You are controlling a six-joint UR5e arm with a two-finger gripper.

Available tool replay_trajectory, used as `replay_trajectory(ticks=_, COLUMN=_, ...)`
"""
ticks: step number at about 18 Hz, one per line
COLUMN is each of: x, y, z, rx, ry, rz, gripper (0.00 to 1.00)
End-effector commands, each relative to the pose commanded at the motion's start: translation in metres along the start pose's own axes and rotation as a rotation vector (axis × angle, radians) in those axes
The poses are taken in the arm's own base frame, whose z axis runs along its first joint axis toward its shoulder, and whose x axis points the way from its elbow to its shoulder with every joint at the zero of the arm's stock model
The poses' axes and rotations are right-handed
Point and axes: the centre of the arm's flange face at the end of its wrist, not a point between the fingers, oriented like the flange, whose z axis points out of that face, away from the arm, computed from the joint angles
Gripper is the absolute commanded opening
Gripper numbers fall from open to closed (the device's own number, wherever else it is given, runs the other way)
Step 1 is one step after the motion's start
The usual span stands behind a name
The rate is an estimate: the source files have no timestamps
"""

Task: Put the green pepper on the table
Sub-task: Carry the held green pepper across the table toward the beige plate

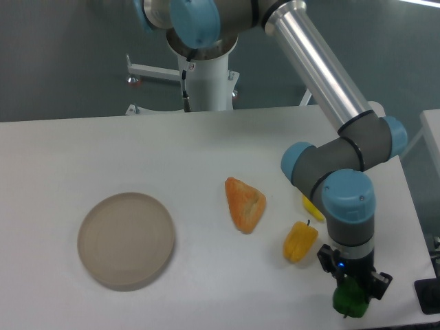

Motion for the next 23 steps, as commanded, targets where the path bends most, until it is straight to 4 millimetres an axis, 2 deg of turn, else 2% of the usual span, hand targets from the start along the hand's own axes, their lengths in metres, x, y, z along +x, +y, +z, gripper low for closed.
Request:
replay_trajectory(ticks=1, x=0.004, y=-0.005, z=-0.009, rx=-0.001, ry=0.010, rz=-0.006, gripper=0.39)
replay_trajectory(ticks=3, x=0.026, y=-0.025, z=-0.031, rx=-0.008, ry=0.048, rz=0.013, gripper=0.39)
replay_trajectory(ticks=5, x=0.045, y=-0.023, z=-0.054, rx=-0.026, ry=0.091, rz=0.005, gripper=0.39)
replay_trajectory(ticks=7, x=0.078, y=-0.023, z=-0.076, rx=-0.037, ry=0.124, rz=0.018, gripper=0.39)
replay_trajectory(ticks=10, x=0.132, y=-0.027, z=-0.090, rx=-0.059, ry=0.177, rz=-0.017, gripper=0.39)
replay_trajectory(ticks=12, x=0.160, y=-0.029, z=-0.087, rx=-0.056, ry=0.224, rz=-0.075, gripper=0.39)
replay_trajectory(ticks=16, x=0.180, y=-0.039, z=-0.088, rx=-0.042, ry=0.257, rz=-0.195, gripper=0.39)
replay_trajectory(ticks=19, x=0.181, y=-0.050, z=-0.084, rx=0.008, ry=0.207, rz=-0.235, gripper=0.38)
replay_trajectory(ticks=23, x=0.176, y=-0.071, z=-0.067, rx=0.058, ry=0.155, rz=-0.214, gripper=0.38)
